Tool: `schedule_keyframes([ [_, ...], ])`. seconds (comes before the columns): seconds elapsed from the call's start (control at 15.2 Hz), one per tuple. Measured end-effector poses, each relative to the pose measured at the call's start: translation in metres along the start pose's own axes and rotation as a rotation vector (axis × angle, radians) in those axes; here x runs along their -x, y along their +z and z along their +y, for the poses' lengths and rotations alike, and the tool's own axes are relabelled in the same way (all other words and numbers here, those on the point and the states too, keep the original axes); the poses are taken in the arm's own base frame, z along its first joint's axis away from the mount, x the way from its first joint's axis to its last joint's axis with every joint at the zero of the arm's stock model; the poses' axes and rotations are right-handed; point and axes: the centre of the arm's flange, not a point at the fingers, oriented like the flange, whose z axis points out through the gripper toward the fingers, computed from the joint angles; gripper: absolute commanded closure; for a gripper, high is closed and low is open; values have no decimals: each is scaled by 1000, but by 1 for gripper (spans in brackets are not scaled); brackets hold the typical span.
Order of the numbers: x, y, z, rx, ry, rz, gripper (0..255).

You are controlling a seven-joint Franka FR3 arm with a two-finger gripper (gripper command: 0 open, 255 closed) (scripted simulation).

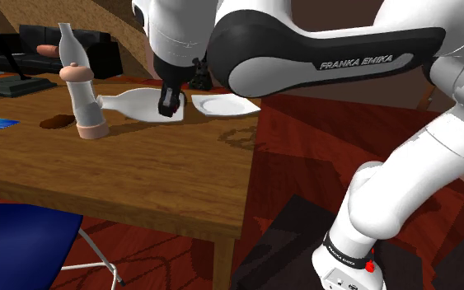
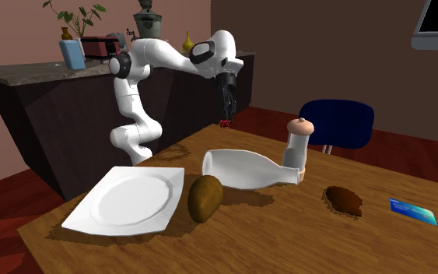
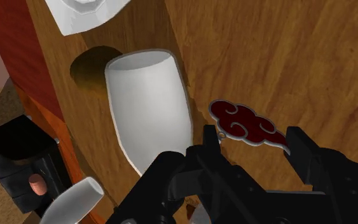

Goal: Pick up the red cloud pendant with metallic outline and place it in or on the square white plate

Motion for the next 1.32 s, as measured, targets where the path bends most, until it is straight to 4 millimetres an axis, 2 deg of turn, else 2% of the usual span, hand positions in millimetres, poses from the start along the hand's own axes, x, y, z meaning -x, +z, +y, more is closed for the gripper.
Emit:
schedule_keyframes([
  [0.59,48,52,91,-1,0,0,255],
  [1.32,110,111,213,-1,1,1,255],
])
